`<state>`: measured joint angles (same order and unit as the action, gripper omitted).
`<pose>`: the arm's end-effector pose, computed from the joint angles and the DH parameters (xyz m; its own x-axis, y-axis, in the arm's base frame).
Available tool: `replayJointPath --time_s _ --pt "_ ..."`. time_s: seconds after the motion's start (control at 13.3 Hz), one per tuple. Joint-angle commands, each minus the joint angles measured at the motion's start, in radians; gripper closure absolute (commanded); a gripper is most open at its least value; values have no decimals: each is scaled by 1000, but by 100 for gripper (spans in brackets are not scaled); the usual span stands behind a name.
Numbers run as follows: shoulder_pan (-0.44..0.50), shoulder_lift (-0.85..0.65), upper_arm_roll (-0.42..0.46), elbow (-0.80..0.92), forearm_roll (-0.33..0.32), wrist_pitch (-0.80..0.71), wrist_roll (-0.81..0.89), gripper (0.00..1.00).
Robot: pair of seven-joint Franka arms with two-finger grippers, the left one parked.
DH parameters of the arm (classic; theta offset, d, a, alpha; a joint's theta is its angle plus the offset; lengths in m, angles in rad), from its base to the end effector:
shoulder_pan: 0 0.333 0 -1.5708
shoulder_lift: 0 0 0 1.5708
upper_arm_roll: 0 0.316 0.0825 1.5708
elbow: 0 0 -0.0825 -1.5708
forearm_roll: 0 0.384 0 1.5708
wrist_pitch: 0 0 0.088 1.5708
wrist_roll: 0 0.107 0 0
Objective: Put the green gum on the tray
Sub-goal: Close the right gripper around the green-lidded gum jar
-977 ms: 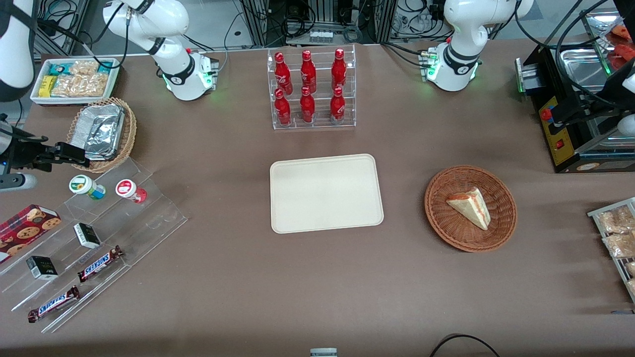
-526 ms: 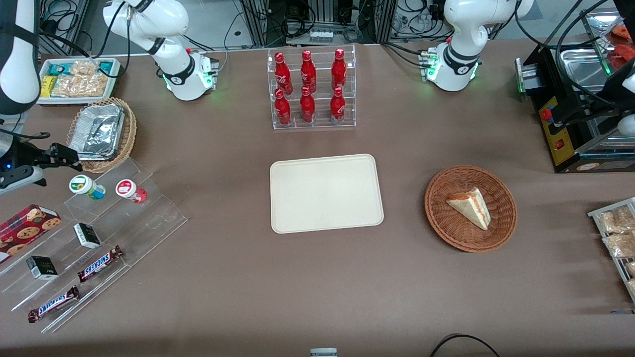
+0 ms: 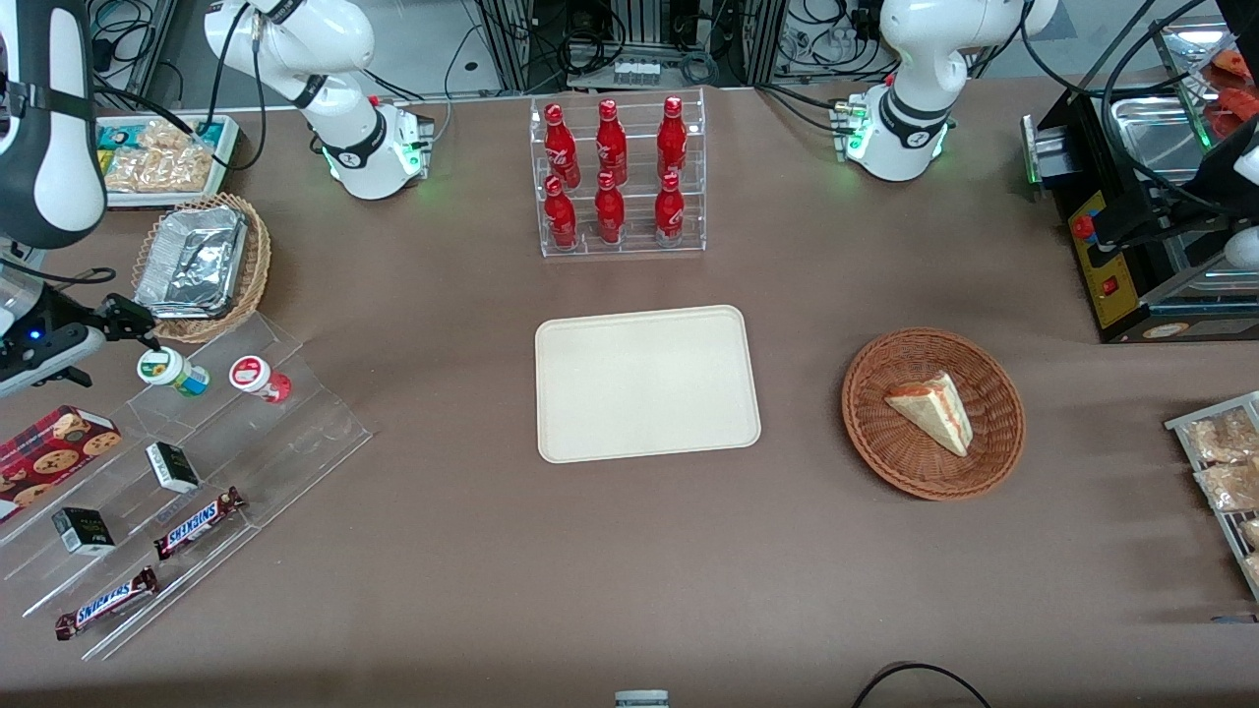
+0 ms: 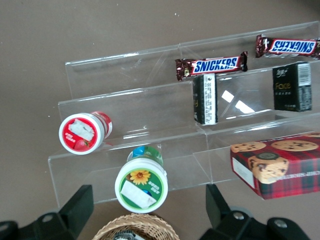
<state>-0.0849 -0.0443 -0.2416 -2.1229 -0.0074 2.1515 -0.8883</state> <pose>0.5109 -0.1743 0.4367 0.8427 0.5363 0.0484 0.5340 -0.8438 0.0529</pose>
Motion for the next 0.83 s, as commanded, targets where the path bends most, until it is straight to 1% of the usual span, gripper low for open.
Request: replayJointPath --time_s 0.0,0.15,0.45,0.75 --pt "2 -25 -4 -75 -9 64 -8 0" --pt "4 -26 -2 -103 -8 65 -8 0" --pt "2 0 -4 -106 -8 111 -29 0" --pt "1 6 -4 -118 -8 117 -31 0"
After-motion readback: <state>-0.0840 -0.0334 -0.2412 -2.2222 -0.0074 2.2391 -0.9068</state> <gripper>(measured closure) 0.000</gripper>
